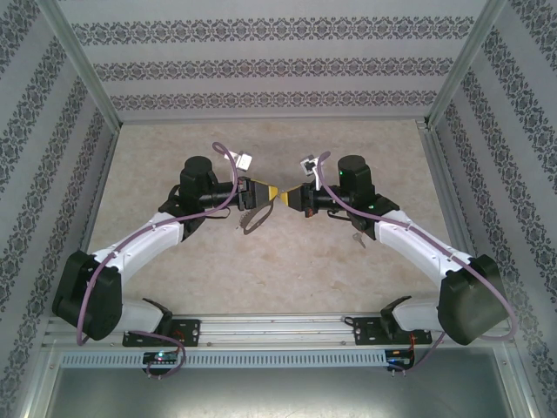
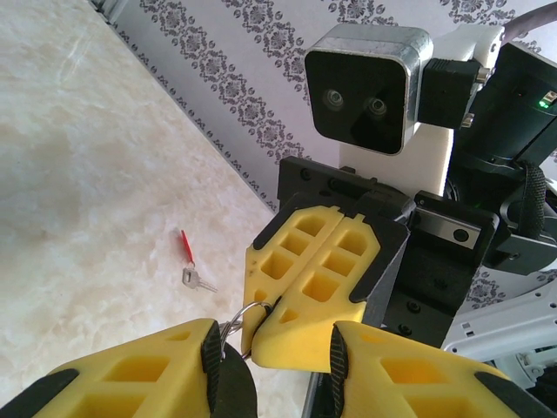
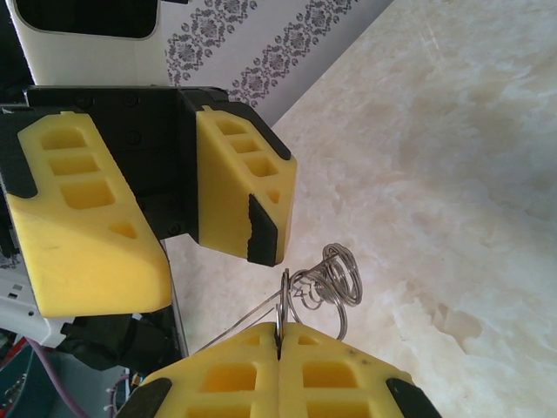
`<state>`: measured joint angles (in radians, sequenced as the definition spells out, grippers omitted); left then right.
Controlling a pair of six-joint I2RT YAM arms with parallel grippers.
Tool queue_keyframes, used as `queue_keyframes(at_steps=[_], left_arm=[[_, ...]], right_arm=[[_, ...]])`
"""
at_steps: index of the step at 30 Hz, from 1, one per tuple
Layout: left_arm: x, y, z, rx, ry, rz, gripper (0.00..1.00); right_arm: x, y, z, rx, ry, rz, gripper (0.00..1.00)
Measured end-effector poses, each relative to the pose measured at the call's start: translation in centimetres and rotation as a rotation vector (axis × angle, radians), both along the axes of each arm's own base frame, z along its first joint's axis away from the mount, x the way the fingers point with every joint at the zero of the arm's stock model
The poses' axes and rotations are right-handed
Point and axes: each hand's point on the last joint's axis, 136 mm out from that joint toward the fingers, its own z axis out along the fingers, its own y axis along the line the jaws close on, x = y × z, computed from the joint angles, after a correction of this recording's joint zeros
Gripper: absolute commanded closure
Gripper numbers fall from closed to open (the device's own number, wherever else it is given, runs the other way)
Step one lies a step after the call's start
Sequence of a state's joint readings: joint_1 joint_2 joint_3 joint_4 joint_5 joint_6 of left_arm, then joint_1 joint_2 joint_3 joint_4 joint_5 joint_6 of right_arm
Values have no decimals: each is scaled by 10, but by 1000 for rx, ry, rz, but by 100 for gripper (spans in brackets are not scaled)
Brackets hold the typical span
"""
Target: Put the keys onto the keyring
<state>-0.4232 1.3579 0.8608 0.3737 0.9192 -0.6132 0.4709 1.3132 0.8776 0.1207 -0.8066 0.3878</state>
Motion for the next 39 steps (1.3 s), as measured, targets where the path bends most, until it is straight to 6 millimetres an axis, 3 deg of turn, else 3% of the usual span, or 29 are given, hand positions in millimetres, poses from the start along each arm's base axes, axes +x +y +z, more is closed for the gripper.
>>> queue_keyframes(at_steps=[9, 15, 21, 27, 39], left_arm=[[1, -3, -8, 7, 20, -8, 62], [1, -5, -12, 8, 29, -19, 74], [3, -7, -14, 5, 29, -23, 75], [0, -10, -11, -3, 22, -41, 58], [-8, -8, -14, 63, -50, -61, 69]], right_arm=[[0, 0, 0, 3, 1, 2, 100], [0, -1, -1, 2, 4, -1, 100], [2, -3, -1, 4, 8, -6, 100], [2, -3, -1, 4, 10, -7, 100], [-3, -5, -1, 33, 53, 51, 100]])
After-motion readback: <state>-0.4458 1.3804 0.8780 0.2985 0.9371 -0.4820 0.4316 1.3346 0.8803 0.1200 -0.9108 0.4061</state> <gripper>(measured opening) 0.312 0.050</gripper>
